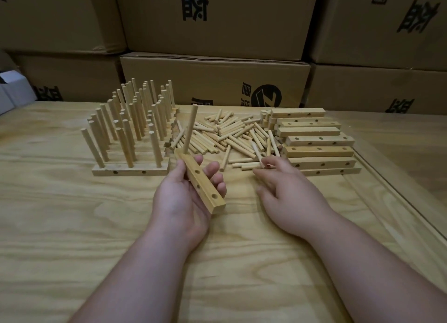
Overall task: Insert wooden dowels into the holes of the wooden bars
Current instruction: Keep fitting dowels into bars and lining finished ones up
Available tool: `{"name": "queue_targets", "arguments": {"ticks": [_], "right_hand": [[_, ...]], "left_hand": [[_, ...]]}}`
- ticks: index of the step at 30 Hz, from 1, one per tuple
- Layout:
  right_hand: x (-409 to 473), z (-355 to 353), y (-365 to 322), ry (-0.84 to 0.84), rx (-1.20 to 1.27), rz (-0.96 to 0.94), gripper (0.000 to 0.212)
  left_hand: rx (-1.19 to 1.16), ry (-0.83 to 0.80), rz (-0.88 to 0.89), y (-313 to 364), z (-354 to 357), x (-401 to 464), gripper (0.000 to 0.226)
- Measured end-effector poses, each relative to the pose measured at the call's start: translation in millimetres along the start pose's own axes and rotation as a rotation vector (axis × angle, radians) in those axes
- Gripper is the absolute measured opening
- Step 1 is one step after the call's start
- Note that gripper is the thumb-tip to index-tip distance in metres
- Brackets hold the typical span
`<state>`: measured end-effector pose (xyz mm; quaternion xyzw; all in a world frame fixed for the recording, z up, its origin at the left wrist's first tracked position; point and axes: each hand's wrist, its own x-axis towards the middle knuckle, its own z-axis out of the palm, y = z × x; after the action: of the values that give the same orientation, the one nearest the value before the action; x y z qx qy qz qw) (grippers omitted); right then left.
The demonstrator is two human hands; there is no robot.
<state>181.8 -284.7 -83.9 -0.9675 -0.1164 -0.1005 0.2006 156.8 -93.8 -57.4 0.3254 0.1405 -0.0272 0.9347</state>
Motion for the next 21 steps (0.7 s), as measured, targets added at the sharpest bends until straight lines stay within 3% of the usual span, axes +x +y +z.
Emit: {"name": "queue_targets", "arguments": {"ticks": [8, 15, 18, 21], "right_hand": [[2.6, 4.7, -4.2, 0.045, -0.094, 0.080, 0.042], [2.8, 2.3, -4.7, 0.237, 0.035, 0.171, 0.032], [3.1, 2.7, -4.9, 0.193, 0.031, 0.182, 0.038], [2.3, 2.3, -5.5, 0.149, 0.008, 0.164, 0.029]], "left_hand": [[0.010, 0.018, 0.002, -3.7, 0.7, 1.2, 0.038], [0.031, 0.005, -0.003, -3.9, 2.2, 1.4, 0.039], [0.063, -0.002, 0.008, -4.7, 2.3, 0.8, 0.038], [0.098, -0.009, 0.017, -4.8, 2.1, -0.4, 0.034]]}}
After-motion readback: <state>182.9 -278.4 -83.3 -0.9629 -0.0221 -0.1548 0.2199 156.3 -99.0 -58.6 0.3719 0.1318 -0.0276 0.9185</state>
